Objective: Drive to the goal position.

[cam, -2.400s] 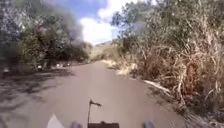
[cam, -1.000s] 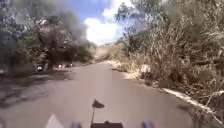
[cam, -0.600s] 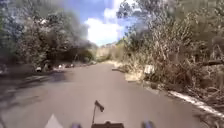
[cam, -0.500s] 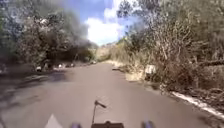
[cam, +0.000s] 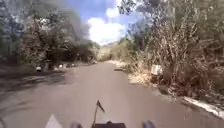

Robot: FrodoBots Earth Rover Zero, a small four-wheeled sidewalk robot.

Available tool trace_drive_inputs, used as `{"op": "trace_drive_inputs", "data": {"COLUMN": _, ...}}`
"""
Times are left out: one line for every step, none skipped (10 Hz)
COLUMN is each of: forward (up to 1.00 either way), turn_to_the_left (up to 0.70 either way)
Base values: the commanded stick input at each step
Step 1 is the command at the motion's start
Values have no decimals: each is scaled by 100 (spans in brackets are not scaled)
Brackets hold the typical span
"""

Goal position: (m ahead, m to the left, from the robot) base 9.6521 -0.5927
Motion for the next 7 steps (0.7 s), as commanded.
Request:
{"op": "trace_drive_inputs", "data": {"forward": 70, "turn_to_the_left": 0}}
{"op": "trace_drive_inputs", "data": {"forward": 70, "turn_to_the_left": 0}}
{"op": "trace_drive_inputs", "data": {"forward": 70, "turn_to_the_left": 0}}
{"op": "trace_drive_inputs", "data": {"forward": 70, "turn_to_the_left": 0}}
{"op": "trace_drive_inputs", "data": {"forward": 70, "turn_to_the_left": 0}}
{"op": "trace_drive_inputs", "data": {"forward": 70, "turn_to_the_left": 0}}
{"op": "trace_drive_inputs", "data": {"forward": 70, "turn_to_the_left": 0}}
